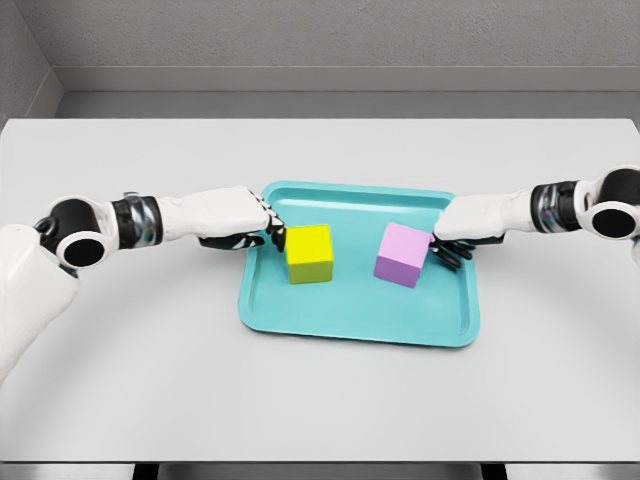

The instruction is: Push two cubes

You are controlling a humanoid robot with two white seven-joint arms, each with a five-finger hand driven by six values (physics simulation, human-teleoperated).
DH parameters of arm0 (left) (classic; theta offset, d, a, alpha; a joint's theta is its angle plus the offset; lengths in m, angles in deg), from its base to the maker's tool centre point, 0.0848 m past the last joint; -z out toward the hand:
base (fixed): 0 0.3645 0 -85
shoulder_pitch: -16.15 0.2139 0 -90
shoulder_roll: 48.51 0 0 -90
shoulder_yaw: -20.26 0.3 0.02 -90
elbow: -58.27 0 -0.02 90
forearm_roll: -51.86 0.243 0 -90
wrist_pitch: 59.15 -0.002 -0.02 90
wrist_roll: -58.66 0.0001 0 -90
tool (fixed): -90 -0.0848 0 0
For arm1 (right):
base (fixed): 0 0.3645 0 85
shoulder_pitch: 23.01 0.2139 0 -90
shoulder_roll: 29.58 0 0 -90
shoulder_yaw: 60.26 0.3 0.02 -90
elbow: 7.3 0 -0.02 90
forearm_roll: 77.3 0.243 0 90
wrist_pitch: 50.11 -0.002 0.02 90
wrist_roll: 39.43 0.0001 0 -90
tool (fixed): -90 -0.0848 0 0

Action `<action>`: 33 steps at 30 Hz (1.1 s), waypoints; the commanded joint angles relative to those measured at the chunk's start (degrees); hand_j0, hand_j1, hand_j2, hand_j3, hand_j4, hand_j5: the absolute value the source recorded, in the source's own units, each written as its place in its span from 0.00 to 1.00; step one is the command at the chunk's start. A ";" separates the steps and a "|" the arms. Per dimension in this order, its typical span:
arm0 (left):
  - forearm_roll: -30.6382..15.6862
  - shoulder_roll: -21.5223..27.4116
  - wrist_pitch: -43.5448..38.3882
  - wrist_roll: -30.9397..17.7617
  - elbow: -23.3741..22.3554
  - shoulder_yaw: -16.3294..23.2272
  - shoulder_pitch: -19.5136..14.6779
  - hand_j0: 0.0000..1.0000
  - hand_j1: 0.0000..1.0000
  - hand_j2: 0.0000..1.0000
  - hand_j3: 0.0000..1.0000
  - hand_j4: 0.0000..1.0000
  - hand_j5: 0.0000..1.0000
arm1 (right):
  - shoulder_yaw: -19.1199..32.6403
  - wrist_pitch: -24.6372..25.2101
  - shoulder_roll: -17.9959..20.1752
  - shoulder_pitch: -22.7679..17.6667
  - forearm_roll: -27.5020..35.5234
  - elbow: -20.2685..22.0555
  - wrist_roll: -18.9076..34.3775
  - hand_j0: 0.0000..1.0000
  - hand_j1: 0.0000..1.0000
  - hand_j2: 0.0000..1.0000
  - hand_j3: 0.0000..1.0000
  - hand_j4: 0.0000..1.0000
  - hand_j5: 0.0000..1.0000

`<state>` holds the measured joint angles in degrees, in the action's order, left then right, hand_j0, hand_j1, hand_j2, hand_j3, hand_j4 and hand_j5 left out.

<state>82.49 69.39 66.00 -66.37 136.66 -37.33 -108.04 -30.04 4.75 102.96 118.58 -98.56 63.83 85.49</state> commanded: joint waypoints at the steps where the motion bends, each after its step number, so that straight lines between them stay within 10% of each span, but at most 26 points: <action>1: -0.39 -0.56 -0.15 0.02 0.10 0.02 0.00 0.51 0.51 0.51 0.51 0.51 0.51 | 0.01 0.14 -0.61 0.00 0.60 -0.03 0.09 0.12 0.12 0.12 0.12 0.12 0.12; 33: -1.18 -0.47 -0.15 0.02 1.24 0.99 -0.09 0.52 0.52 0.52 0.52 0.52 0.52 | 0.10 0.14 -2.81 0.97 0.34 -1.87 0.09 0.12 0.12 0.12 0.12 0.12 0.12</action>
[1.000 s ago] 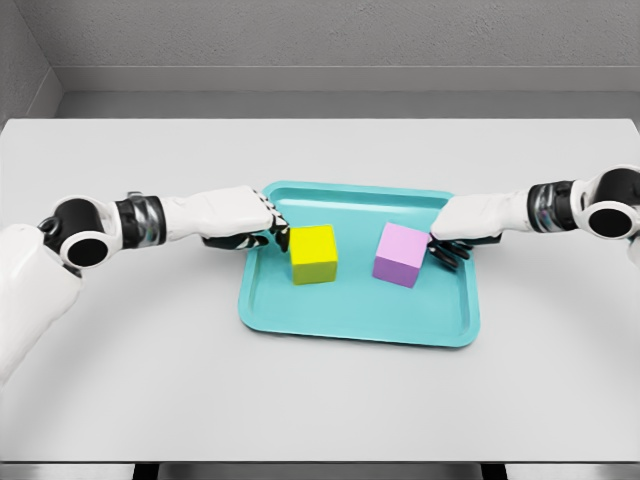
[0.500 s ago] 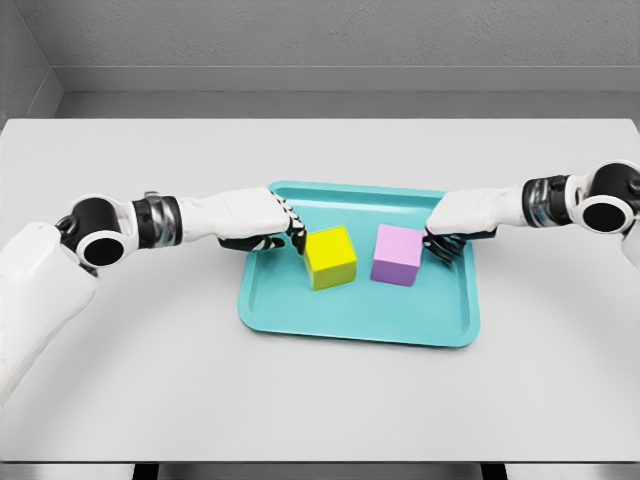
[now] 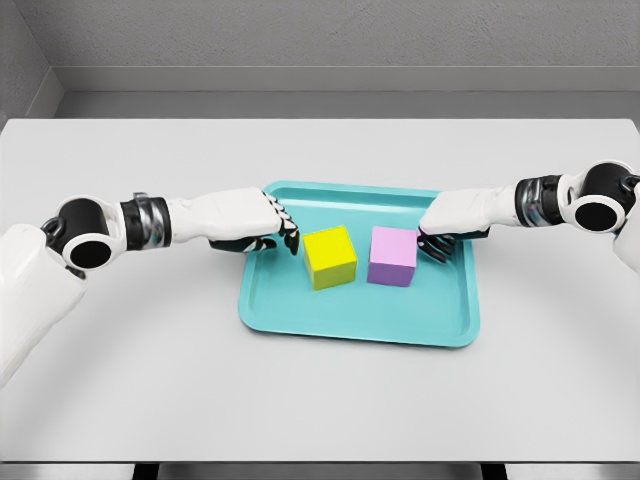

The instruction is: Push two cubes

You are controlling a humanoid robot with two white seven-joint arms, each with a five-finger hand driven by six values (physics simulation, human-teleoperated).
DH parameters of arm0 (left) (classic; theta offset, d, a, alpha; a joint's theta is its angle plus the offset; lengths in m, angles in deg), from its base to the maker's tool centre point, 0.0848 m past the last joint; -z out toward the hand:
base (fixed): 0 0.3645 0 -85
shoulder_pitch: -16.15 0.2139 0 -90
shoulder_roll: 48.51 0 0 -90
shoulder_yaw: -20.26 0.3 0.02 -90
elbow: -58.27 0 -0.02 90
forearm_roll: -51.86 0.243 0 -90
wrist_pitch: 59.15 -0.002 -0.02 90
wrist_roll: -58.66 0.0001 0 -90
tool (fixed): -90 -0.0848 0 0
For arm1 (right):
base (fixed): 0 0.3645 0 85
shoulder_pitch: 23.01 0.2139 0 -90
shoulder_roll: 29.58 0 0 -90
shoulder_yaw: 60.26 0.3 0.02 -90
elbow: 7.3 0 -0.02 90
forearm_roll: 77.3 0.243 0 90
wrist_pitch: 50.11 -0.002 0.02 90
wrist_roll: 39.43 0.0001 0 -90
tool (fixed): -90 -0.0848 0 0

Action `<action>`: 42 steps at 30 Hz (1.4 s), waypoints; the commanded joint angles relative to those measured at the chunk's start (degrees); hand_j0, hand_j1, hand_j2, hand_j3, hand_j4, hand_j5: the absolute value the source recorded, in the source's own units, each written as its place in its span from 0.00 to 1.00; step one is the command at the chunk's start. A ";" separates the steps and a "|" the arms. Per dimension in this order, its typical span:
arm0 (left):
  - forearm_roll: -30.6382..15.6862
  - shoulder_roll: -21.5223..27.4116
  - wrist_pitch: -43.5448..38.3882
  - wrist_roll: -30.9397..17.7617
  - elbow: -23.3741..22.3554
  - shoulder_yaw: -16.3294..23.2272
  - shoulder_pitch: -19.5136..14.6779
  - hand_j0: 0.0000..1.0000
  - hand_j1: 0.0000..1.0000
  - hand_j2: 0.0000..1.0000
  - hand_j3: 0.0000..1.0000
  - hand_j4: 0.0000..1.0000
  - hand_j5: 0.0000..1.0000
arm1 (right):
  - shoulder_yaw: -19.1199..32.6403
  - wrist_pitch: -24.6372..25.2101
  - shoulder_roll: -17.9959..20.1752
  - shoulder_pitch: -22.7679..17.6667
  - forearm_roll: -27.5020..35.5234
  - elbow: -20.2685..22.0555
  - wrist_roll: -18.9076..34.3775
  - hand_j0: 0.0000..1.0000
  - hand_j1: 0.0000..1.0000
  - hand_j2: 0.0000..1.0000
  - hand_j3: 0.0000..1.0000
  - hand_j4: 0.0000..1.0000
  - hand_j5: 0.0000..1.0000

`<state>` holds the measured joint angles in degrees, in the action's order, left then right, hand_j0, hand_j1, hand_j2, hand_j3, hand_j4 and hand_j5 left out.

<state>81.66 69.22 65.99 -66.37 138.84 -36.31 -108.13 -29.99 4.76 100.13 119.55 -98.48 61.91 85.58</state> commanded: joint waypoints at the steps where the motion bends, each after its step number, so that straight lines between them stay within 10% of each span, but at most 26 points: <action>1: -0.27 -0.39 -0.14 0.02 -1.64 -0.03 0.00 0.52 0.52 0.52 0.52 0.52 0.52 | 0.05 0.13 0.02 0.00 0.26 -0.04 -0.01 0.12 0.12 0.12 0.12 0.12 0.12; 42: -0.36 -6.81 -0.14 0.02 -7.62 0.50 -2.02 0.52 0.52 0.52 0.52 0.52 0.52 | -3.64 0.13 4.50 1.23 -0.62 4.35 -0.01 0.14 0.14 0.14 0.14 0.14 0.14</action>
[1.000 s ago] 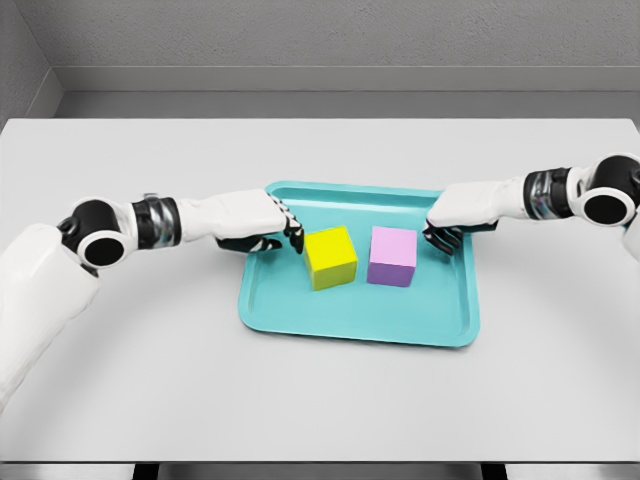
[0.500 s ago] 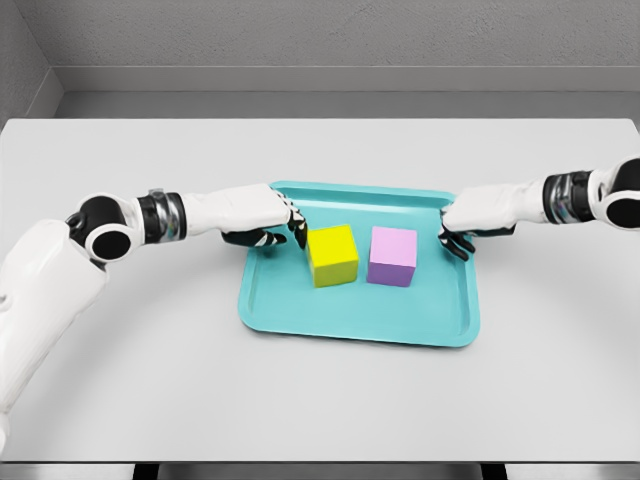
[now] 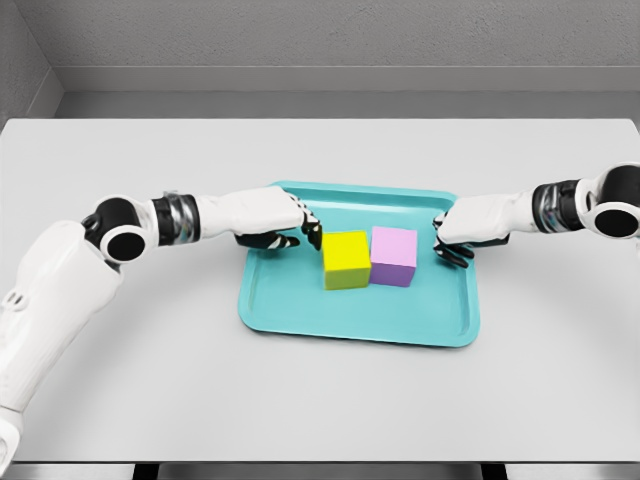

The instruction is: Push two cubes

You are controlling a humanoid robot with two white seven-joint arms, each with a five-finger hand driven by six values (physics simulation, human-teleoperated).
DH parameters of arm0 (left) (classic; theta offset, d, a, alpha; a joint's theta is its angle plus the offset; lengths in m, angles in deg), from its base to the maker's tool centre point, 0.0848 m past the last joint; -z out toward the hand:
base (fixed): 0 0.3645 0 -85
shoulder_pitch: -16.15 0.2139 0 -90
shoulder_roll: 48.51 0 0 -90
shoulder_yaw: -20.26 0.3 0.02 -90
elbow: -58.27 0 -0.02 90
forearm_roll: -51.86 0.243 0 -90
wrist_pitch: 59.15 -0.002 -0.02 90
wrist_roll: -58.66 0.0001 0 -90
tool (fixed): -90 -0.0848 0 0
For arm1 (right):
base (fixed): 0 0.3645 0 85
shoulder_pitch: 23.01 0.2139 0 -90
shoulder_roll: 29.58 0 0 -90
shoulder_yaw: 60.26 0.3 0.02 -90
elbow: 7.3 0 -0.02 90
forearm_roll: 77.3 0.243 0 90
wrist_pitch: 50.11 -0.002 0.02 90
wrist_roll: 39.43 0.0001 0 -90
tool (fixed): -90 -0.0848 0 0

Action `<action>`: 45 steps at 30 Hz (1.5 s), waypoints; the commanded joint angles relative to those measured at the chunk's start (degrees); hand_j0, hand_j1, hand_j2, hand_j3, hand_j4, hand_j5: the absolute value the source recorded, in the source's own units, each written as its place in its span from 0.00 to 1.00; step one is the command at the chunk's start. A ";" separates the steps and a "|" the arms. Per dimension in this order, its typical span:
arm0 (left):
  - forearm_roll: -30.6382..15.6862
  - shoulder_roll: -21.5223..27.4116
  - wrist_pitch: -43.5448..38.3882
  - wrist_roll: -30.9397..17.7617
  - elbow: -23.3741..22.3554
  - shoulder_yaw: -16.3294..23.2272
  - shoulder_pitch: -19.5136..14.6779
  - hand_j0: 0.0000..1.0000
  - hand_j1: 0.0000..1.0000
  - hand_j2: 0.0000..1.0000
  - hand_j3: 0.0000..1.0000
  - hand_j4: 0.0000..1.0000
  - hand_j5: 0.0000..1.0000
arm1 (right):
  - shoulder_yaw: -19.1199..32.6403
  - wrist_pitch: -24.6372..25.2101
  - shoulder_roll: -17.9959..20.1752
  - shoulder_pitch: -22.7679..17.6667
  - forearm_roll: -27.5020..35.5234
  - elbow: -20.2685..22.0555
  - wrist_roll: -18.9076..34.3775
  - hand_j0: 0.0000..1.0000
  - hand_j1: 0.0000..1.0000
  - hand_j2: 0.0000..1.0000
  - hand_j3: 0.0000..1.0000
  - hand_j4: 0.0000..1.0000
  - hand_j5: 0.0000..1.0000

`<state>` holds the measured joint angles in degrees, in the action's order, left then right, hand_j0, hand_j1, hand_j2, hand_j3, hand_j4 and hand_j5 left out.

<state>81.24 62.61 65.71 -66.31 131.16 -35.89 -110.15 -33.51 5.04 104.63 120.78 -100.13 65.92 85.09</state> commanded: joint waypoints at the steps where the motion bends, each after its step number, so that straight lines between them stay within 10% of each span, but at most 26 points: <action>1: 0.06 -0.19 0.14 -0.03 0.06 0.07 0.00 0.52 0.52 0.52 0.52 0.52 0.52 | -0.20 -0.16 0.00 0.00 1.03 0.43 0.49 0.14 0.14 0.14 0.14 0.14 0.14; 14: -1.52 1.56 0.14 -0.03 1.81 -0.46 0.17 0.52 0.52 0.52 0.52 0.52 0.52 | -0.55 -0.16 0.00 0.18 1.03 0.51 0.49 0.14 0.14 0.14 0.14 0.14 0.14; 28: -12.95 11.85 0.14 -0.03 23.26 0.16 9.40 0.52 0.52 0.52 0.52 0.52 0.52 | -0.47 -0.16 1.67 2.20 1.29 0.43 0.49 0.15 0.15 0.15 0.15 0.15 0.15; 45: -16.64 3.76 0.14 -0.03 20.10 8.77 11.07 0.55 0.55 0.55 0.55 0.55 0.55 | -1.17 -0.16 -1.23 3.08 1.38 -4.76 0.49 0.15 0.15 0.15 0.15 0.15 0.15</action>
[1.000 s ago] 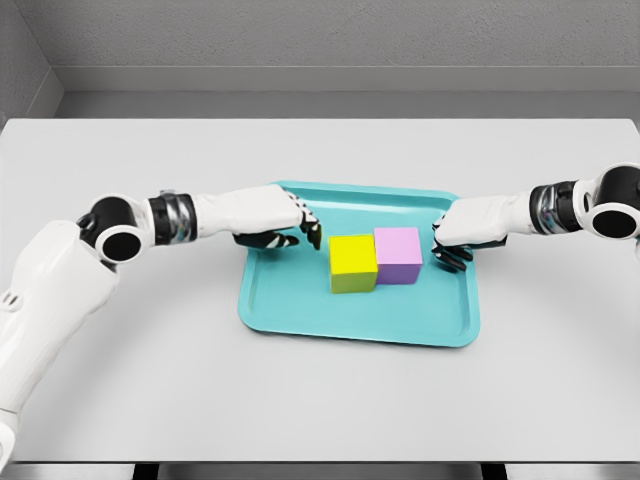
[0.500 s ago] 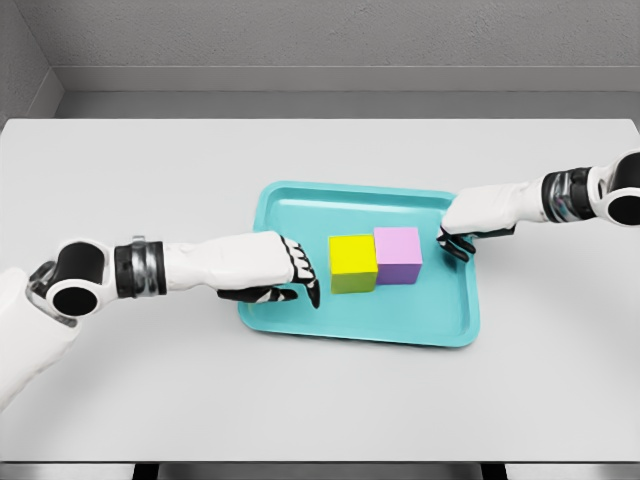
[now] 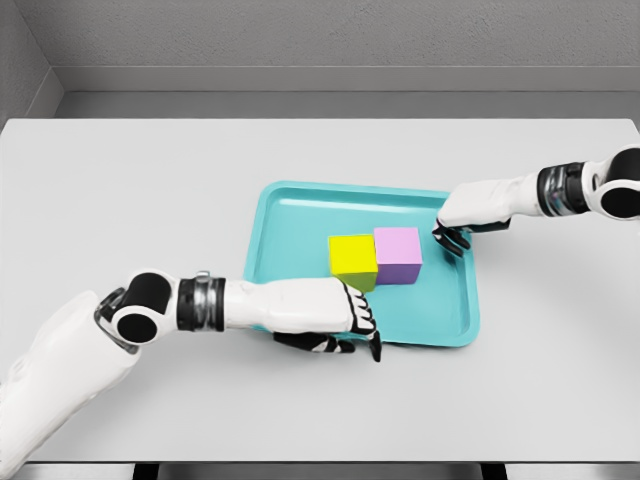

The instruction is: Push two cubes

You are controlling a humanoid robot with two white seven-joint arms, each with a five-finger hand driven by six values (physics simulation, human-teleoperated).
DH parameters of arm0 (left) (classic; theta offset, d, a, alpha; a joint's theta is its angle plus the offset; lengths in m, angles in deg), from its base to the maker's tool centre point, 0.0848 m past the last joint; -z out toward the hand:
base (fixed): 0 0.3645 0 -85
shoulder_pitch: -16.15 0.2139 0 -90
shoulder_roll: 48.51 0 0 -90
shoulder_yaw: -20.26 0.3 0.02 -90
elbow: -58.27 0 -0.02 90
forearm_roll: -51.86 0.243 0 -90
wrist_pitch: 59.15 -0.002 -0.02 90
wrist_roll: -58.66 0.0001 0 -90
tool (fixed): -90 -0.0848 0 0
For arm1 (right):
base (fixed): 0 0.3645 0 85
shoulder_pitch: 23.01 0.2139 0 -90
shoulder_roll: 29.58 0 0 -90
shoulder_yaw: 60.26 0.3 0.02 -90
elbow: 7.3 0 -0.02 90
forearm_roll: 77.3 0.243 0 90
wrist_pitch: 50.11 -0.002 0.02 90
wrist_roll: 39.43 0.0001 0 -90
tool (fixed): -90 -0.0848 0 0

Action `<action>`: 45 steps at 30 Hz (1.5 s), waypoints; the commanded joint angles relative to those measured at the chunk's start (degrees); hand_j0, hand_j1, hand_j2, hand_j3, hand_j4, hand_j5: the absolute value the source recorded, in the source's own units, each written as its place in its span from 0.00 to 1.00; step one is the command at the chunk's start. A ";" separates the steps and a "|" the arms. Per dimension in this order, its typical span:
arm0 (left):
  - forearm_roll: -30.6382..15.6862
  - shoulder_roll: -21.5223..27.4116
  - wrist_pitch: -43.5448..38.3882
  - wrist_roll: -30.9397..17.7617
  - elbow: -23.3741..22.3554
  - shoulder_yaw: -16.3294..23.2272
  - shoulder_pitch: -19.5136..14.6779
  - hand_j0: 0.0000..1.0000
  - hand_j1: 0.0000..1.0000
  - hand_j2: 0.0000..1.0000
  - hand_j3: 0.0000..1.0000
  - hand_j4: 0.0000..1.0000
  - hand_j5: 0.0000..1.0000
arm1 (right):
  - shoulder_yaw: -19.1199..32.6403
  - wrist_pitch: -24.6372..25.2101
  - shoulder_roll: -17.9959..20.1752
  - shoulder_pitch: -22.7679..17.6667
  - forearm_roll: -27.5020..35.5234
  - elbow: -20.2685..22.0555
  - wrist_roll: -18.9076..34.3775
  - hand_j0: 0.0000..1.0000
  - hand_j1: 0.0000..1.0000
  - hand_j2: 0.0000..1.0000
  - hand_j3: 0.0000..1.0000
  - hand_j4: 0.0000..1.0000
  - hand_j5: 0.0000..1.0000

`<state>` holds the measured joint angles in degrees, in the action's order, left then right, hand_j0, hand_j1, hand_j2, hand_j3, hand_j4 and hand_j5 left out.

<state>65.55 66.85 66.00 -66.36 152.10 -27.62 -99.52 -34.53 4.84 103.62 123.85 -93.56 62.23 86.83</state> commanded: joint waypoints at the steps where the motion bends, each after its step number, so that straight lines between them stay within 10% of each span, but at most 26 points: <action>1: -1.74 -0.66 -0.15 0.02 -1.02 0.51 0.00 0.55 0.55 0.55 0.55 0.55 0.55 | -0.24 0.05 -0.22 0.00 -5.19 -1.33 -1.25 0.15 0.15 0.15 0.15 0.15 0.15; 45: -2.88 -6.19 -0.15 0.02 -12.36 0.42 -2.11 0.52 0.52 0.52 0.52 0.52 0.52 | -0.24 0.05 0.75 0.09 -5.10 -2.03 -1.25 0.17 0.17 0.17 0.17 0.17 0.17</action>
<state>63.15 60.78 66.00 -66.36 140.25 -27.14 -101.80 -34.83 5.14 103.98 123.94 -90.22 60.92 87.14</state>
